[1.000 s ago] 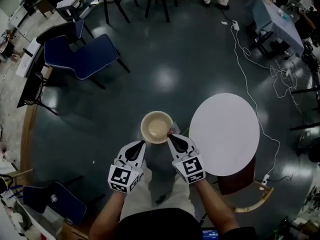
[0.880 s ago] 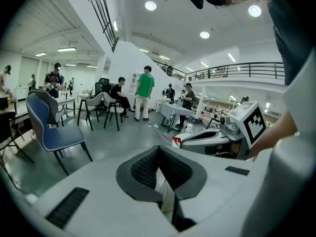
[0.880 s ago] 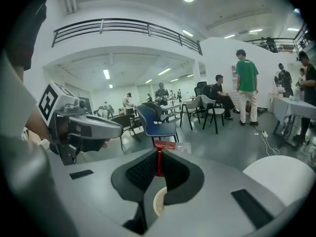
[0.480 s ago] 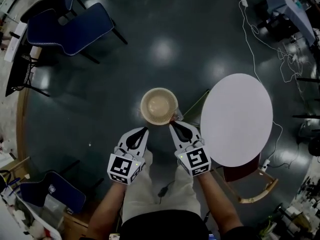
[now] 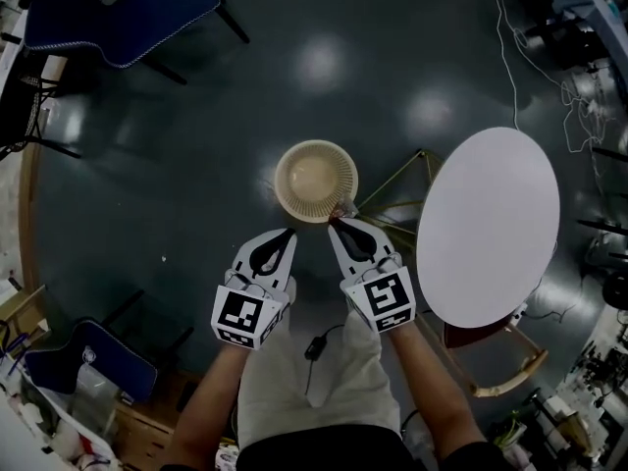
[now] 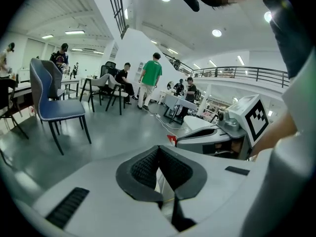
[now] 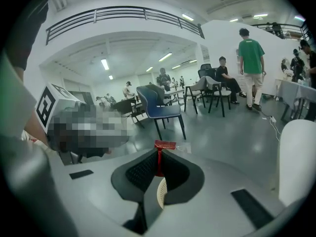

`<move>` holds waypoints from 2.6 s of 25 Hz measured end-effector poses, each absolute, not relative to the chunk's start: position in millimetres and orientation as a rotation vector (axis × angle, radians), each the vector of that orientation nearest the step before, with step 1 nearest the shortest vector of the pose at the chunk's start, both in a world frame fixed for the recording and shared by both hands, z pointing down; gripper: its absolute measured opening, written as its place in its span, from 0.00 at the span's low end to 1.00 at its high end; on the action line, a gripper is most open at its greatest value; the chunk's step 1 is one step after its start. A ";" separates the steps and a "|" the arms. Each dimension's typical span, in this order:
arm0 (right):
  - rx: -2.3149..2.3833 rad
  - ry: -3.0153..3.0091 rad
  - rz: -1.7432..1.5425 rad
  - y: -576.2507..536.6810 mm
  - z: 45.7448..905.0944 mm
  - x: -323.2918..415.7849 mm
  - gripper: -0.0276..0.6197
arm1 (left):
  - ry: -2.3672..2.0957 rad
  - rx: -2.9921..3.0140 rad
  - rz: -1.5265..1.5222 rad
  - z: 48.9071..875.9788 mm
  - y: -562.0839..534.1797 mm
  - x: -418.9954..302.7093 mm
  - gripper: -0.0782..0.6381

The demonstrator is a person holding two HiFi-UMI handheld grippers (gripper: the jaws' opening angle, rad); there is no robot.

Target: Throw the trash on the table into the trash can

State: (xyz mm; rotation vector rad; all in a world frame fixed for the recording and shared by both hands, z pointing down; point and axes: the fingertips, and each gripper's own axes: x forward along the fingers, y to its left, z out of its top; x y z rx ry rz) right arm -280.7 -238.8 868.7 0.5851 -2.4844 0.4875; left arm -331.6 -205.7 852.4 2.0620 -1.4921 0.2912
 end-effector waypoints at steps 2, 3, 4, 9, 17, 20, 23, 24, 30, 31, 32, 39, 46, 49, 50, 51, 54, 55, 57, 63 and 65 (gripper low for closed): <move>0.570 -2.462 0.507 -237.5 891.2 -284.9 0.09 | -1.493 2.050 0.296 868.4 -206.9 -339.2 0.13; 0.559 -2.448 0.517 -236.6 904.0 -287.7 0.09 | -1.493 2.045 0.298 876.5 -207.4 -343.8 0.13; 0.549 -2.433 0.529 -235.8 917.4 -290.5 0.09 | -1.492 2.043 0.302 884.9 -207.8 -348.3 0.13; 0.527 -2.371 0.564 -240.1 978.8 -297.2 0.09 | -1.490 2.046 0.354 925.8 -212.9 -361.8 0.13; 0.455 -2.296 0.560 -244.5 1055.4 -312.2 0.09 | -1.469 2.053 0.359 954.9 -219.6 -367.0 0.13; 0.434 -2.274 0.547 -244.3 1072.6 -317.3 0.09 | -1.470 2.049 0.362 958.0 -219.4 -368.5 0.13; 0.419 -2.244 0.532 -242.0 1091.5 -319.2 0.09 | -1.474 2.049 0.368 959.5 -218.6 -369.2 0.13; 0.424 -2.229 0.529 -242.0 1098.1 -317.7 0.09 | -1.475 2.047 0.368 959.9 -218.2 -369.1 0.13; 0.467 -2.161 0.521 -249.9 1126.9 -314.6 0.09 | -1.483 2.029 0.365 964.7 -211.7 -373.7 0.13; 0.477 -2.159 0.508 -251.6 1129.2 -315.2 0.09 | -1.482 2.025 0.367 966.5 -209.4 -374.5 0.13; 0.486 -2.161 0.491 -253.0 1131.1 -315.8 0.09 | -1.481 2.022 0.368 968.5 -207.2 -375.3 0.13; 0.506 -2.180 0.473 -252.0 1133.8 -322.2 0.26 | -1.476 2.005 0.382 975.3 -197.0 -383.5 0.13; 0.539 -2.181 0.505 -249.7 1134.1 -314.4 0.26 | -1.484 2.011 0.375 974.5 -202.7 -382.0 0.13; 0.541 -2.188 0.510 -247.7 1126.6 -314.4 0.25 | -1.485 2.007 0.369 972.9 -201.5 -380.6 0.13; 0.540 -2.192 0.512 -247.3 1123.4 -313.8 0.25 | -1.485 2.007 0.367 971.3 -201.6 -379.4 0.13; 0.541 -2.195 0.515 -247.4 1120.0 -312.5 0.25 | -1.486 2.008 0.366 969.2 -202.1 -377.7 0.13; 0.552 -2.197 0.523 -248.8 1108.8 -305.9 0.19 | -1.488 2.008 0.358 962.6 -204.4 -372.4 0.13; 0.555 -2.197 0.525 -248.6 1104.2 -303.5 0.18 | -1.488 2.008 0.354 960.2 -204.7 -370.6 0.13; 0.556 -2.201 0.531 -246.2 1092.8 -299.4 0.15 | -1.489 2.007 0.349 953.8 -204.1 -367.0 0.13; 0.527 -2.220 0.519 -233.9 1049.5 -294.5 0.11 | -1.529 2.002 0.330 920.3 -208.0 -368.8 0.13; 0.529 -2.224 0.518 -227.8 1036.0 -293.3 0.09 | -1.538 2.001 0.330 908.7 -207.1 -371.3 0.13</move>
